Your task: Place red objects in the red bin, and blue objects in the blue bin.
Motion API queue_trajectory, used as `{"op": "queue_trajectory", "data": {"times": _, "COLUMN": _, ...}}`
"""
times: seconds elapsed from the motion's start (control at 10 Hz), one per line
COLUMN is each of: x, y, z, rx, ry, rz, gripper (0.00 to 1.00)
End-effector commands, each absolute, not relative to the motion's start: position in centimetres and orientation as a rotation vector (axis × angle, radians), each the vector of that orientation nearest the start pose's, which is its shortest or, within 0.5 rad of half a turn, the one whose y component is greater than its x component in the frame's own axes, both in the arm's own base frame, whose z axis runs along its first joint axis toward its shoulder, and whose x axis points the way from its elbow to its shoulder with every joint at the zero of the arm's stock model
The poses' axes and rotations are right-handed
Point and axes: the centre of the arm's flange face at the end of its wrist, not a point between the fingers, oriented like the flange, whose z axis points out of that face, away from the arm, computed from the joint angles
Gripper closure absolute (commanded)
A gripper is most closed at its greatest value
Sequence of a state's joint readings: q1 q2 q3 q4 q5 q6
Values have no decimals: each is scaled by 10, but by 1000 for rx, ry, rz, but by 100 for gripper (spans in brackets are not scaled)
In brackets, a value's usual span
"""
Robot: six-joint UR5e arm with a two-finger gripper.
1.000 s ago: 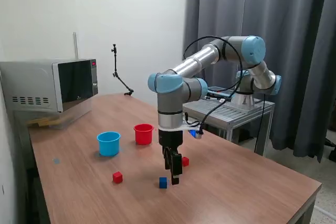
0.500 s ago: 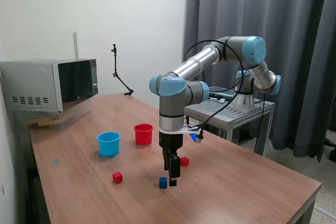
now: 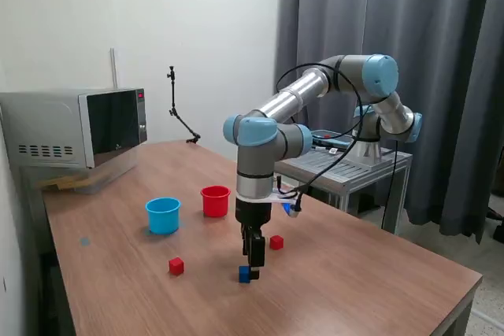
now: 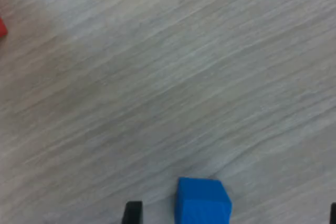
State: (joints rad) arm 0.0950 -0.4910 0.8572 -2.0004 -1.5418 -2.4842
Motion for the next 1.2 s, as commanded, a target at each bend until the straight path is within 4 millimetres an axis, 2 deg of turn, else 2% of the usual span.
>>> {"op": "queue_trajectory", "data": {"times": 0.0, "x": -831, "y": -208, "z": 123, "rx": -1551, "ry": 2834, "rz": 12, "gripper": 0}}
{"op": "queue_trajectory", "data": {"times": 0.2, "x": -829, "y": -198, "z": 115, "rx": -1533, "ry": 2827, "rz": 5, "gripper": 0}}
{"op": "queue_trajectory", "data": {"times": 1.1, "x": -830, "y": -197, "z": 115, "rx": -1590, "ry": 2802, "rz": 4, "gripper": 0}}
